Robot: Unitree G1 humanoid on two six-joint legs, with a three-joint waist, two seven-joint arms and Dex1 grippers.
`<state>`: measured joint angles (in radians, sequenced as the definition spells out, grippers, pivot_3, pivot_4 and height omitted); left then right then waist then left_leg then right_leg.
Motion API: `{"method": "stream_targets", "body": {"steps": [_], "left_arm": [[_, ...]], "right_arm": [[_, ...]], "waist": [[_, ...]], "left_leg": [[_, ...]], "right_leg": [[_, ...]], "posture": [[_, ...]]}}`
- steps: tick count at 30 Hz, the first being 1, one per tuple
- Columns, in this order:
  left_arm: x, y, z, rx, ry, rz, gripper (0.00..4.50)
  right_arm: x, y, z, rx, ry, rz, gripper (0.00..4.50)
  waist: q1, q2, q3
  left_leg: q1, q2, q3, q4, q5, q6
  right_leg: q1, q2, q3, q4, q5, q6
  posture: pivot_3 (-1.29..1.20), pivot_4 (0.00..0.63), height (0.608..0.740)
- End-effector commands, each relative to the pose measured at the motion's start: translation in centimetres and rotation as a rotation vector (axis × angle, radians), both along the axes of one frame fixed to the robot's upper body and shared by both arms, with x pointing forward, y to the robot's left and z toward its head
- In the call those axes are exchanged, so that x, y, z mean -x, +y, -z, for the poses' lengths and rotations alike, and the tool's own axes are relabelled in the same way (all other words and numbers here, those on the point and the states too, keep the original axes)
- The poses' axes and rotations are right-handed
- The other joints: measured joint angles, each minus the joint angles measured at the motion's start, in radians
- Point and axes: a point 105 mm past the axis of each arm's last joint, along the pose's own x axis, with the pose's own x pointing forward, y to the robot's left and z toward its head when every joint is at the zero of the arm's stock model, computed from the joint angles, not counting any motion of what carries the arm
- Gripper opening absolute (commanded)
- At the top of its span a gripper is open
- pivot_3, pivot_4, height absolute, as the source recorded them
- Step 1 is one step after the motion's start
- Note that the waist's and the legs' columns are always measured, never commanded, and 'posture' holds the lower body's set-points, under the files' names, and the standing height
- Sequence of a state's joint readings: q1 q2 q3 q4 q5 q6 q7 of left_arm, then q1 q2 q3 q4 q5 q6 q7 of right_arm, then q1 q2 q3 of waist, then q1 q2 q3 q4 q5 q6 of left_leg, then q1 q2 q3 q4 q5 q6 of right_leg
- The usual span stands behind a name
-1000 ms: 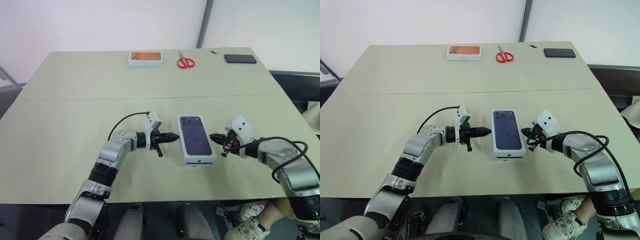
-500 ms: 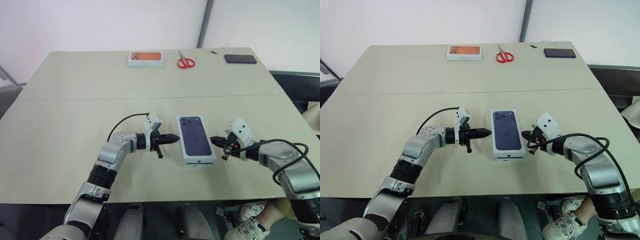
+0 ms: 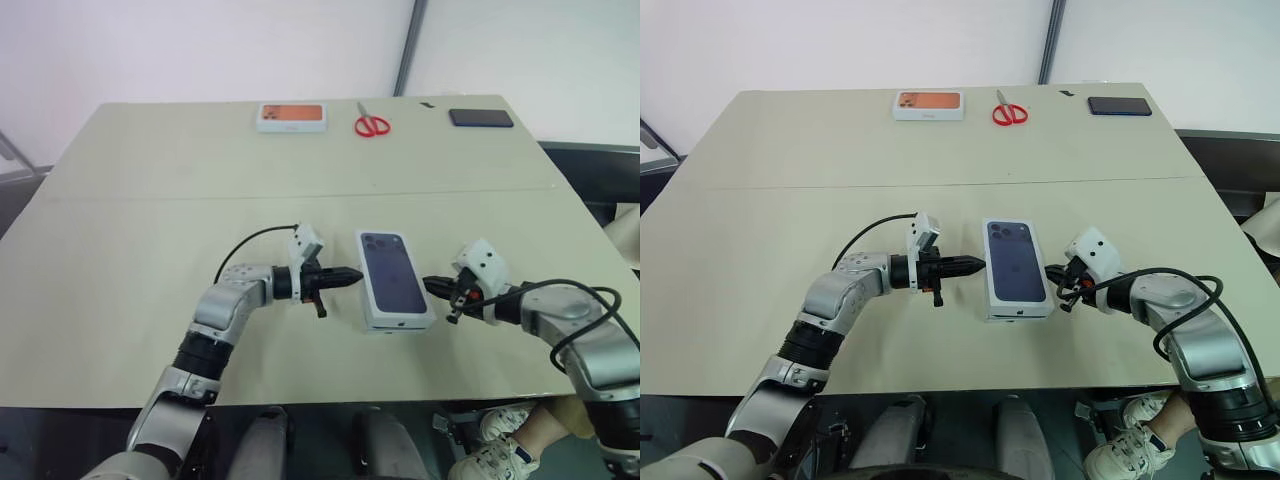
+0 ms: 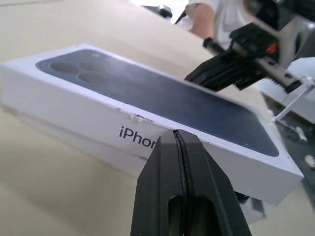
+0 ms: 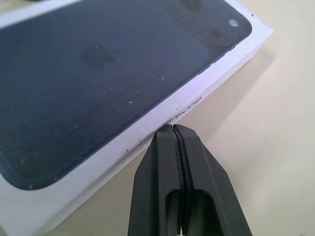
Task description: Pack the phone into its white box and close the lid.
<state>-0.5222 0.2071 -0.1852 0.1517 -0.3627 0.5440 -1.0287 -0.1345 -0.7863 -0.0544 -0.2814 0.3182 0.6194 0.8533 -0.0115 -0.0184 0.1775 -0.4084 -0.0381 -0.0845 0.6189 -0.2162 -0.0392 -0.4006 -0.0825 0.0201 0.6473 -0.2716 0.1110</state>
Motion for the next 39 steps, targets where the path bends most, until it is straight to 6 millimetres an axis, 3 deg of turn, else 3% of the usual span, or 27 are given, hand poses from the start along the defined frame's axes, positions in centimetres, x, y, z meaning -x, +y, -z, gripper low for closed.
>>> {"method": "stream_targets", "body": {"steps": [1, 7, 18, 27, 35, 39], "left_arm": [[0.8, -0.6, -0.7, 0.018, -0.02, 0.051, 0.0], [0.6, -0.3, -0.3, -0.01, -0.037, 0.035, 0.0], [0.5, 0.8, 0.3, -0.033, -0.023, 0.026, 0.0], [-1.0, 2.3, 1.1, -0.09, -0.046, -0.046, 0.0], [-2.7, 2.1, -2.5, 0.045, -0.057, -0.087, 0.0], [-2.8, 0.8, -4.6, 0.15, -0.051, -0.069, 0.0]], "right_arm": [[0.8, 1.6, -1.1, -0.016, -0.032, -0.093, 0.02], [0.7, 1.8, -1.3, -0.012, -0.043, -0.103, 0.02], [0.9, 1.7, 0.3, 0.062, -0.039, -0.128, 0.02], [0.1, 1.5, 0.6, 0.127, -0.077, -0.126, 0.02], [-1.7, -1.0, -1.6, 0.114, -0.132, -0.054, 0.02], [-2.3, -0.4, -3.1, 0.028, -0.176, -0.046, 0.02]], "waist": [[0.0, 0.0, 0.0], [0.0, 0.0, 0.0], [-0.001, 0.0, 0.0], [-0.001, 0.0, 0.0], [0.001, 0.0, 0.0], [0.001, 0.0, 0.0]], "left_leg": [[0.0, 0.0, 0.0, 0.0, 0.0, 0.0], [0.0, 0.0, 0.0, 0.0, 0.0, 0.0], [0.0, 0.0, 0.0, 0.0, 0.0, 0.0], [0.0, 0.0, 0.0, 0.0, 0.0, 0.0], [0.0, 0.0, 0.0, 0.003, 0.0, 0.0], [0.0, 0.0, 0.0, 0.004, 0.0, 0.0]], "right_leg": [[0.0, 0.0, 0.0, 0.0, 0.0, 0.0], [0.0, 0.0, 0.0, 0.0, 0.0, 0.0], [0.0, 0.0, 0.0, 0.0, 0.0, 0.0], [0.0, 0.0, 0.0, 0.0, 0.0, 0.0], [0.001, 0.0, 0.0, 0.0, 0.0, 0.0], [0.002, 0.0, 0.0, 0.0, 0.0, 0.0]], "posture": [[0.0, 0.15, 0.74], [0.0, 0.15, 0.74], [0.0, 0.15, 0.74], [0.0, 0.15, 0.74], [0.0, 0.15, 0.74], [0.0, 0.15, 0.74]]}}
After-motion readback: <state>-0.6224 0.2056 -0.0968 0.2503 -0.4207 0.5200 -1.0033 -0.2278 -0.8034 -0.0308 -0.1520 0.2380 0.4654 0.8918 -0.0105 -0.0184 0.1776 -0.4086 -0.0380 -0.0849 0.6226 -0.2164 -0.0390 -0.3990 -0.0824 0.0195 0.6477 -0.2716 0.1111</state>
